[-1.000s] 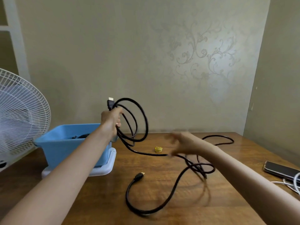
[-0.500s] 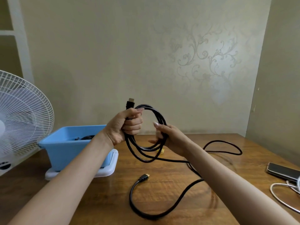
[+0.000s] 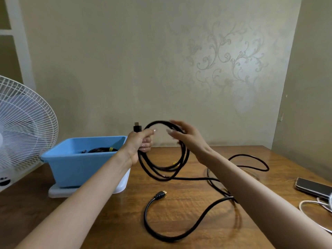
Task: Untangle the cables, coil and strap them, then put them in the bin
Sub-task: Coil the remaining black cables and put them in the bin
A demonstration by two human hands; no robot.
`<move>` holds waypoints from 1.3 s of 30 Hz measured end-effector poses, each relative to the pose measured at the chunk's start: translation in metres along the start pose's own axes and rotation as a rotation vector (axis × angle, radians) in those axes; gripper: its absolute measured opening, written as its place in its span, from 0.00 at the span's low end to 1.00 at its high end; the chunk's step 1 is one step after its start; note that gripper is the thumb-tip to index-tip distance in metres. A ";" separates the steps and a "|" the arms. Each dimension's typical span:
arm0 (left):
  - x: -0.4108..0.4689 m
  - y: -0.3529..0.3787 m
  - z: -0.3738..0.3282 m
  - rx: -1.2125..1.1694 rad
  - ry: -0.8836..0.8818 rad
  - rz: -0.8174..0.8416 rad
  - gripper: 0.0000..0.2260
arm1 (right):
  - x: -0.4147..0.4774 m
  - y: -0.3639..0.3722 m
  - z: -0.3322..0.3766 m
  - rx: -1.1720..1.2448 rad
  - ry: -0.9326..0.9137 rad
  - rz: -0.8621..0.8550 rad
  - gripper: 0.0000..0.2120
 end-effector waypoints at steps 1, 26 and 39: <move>-0.001 0.001 0.001 0.113 -0.012 -0.007 0.14 | 0.001 -0.001 0.011 -0.142 -0.100 -0.049 0.22; -0.003 0.027 -0.003 0.343 -0.106 0.178 0.13 | 0.034 -0.018 0.050 -0.032 -0.218 -0.109 0.03; -0.010 0.033 0.013 0.433 -0.143 0.175 0.12 | 0.014 0.018 0.051 -0.420 -0.224 0.268 0.11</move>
Point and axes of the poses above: each hand's wrist, its own x-axis towards the middle knuckle, its own y-axis out of the palm, z = x × y, the point moved 7 cm from there along x, towards the middle knuckle, and after that the axes turned 1 degree about y, right-handed, at the moved point
